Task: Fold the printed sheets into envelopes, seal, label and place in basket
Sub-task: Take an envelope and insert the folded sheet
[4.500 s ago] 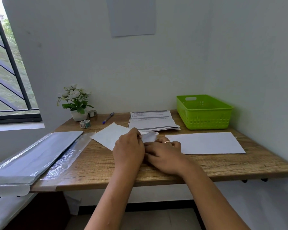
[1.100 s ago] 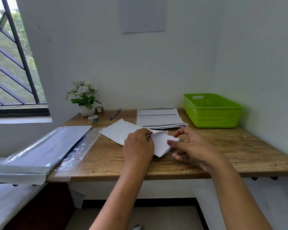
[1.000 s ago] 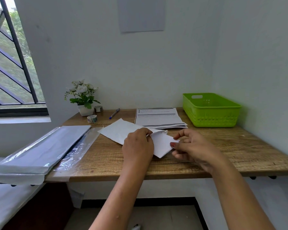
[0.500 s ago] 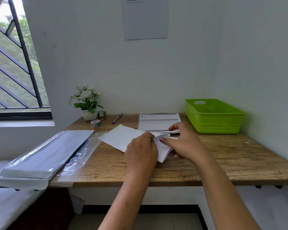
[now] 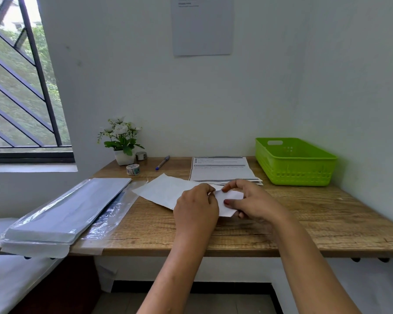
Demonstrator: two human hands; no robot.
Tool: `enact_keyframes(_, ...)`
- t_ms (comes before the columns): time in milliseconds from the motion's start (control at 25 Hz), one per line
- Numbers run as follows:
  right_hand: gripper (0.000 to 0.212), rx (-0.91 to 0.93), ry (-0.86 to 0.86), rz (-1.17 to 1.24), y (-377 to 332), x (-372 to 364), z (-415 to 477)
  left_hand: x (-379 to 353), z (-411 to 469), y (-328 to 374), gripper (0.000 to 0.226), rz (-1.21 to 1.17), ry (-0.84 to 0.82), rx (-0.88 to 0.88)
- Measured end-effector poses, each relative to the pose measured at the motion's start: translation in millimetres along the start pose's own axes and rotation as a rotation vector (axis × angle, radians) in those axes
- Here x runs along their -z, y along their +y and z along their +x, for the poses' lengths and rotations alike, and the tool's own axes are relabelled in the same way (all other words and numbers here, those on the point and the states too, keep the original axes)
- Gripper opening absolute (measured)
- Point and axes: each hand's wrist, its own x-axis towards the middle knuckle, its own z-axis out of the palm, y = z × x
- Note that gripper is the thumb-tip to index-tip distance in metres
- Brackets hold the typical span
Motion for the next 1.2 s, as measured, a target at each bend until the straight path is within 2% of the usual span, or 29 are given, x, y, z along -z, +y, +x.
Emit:
enact_keyframes(120,0.03,0.044,0.141,-0.135,-5.7,-12.4,8.3,-1.3,-0.8,0.5,0.022,-0.013,-0.006,-0.004)
enact_keyframes(280,0.028,0.174,0.328,-0.322,-8.7,-39.7,21.0,0.4,0.5,-1.5,0.021,-0.069,0.03,0.064)
enact_keyframes(360,0.029,0.17,0.28,-0.289,-2.4,-40.2,20.3,1.0,1.2,-3.6,0.021,-0.093,0.042,0.084)
enact_keyframes(480,0.039,0.103,-0.027,-0.086,6.5,-21.9,10.5,-0.9,2.0,-5.3,0.022,-0.076,0.033,0.085)
enact_keyframes(520,0.042,0.101,-0.079,-0.074,8.1,-15.6,7.7,-1.8,2.2,-5.4,0.021,-0.082,0.03,0.081)
enact_keyframes(760,0.034,0.168,0.13,-0.211,7.4,-19.2,15.6,-2.9,2.5,-6.3,0.021,-0.103,0.009,0.073)
enact_keyframes(920,0.027,0.246,0.331,-0.599,6.0,-37.2,21.4,-2.0,2.9,-6.6,0.022,-0.11,-0.008,0.064)
enact_keyframes(1000,0.03,0.28,0.416,-0.693,6.7,-44.0,21.5,-1.4,2.8,-6.9,0.022,-0.124,-0.007,0.071)
enact_keyframes(1080,0.033,0.297,0.416,-0.685,7.4,-44.0,20.4,0.5,2.9,-6.6,0.021,-0.131,-0.001,0.075)
enact_keyframes(1200,0.035,0.247,0.283,-0.502,10.7,-27.1,16.2,5.3,1.4,-10.0,0.018,-0.127,-0.056,0.065)
